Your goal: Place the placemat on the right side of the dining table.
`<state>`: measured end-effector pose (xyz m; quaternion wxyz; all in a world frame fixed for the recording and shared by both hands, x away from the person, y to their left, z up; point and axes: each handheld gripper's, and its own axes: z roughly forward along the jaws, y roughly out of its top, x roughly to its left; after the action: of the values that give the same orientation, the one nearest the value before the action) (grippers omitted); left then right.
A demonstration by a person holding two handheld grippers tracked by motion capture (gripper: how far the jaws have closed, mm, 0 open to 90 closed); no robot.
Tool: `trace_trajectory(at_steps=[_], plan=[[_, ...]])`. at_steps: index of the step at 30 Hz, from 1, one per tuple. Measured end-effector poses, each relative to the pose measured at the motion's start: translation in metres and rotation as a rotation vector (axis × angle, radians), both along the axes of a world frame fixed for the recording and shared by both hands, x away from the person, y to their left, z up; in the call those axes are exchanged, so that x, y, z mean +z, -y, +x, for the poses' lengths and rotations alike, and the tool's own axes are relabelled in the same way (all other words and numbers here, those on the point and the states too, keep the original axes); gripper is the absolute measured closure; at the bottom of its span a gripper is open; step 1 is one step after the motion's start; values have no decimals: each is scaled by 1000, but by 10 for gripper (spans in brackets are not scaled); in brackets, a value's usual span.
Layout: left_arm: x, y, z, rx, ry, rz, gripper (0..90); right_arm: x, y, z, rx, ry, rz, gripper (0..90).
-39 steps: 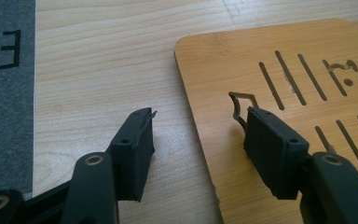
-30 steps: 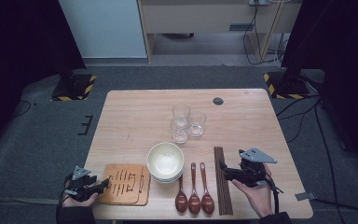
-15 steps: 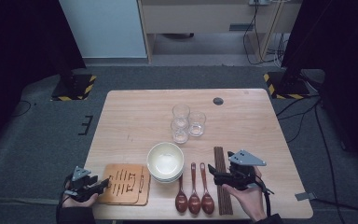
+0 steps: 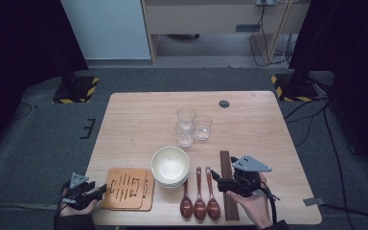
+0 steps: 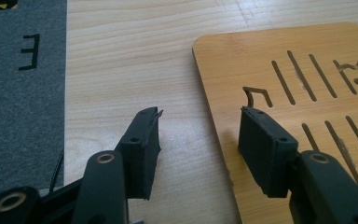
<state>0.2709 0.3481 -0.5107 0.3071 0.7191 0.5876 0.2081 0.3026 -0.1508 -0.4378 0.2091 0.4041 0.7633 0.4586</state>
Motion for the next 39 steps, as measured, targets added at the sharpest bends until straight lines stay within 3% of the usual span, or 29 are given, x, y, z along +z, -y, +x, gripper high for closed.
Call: trace_trajectory(at_steps=[14,25,39], plan=[[-2,-1,-2,7,-1,12,497,6,-20,-9,58,7,24,167],[-4,0,-1,-6,-20,23,511,5,-49,-22,124,-5,38,166],[-6,0,0,-9,-22,27,512,-9,-67,-28,146,-49,1,166]])
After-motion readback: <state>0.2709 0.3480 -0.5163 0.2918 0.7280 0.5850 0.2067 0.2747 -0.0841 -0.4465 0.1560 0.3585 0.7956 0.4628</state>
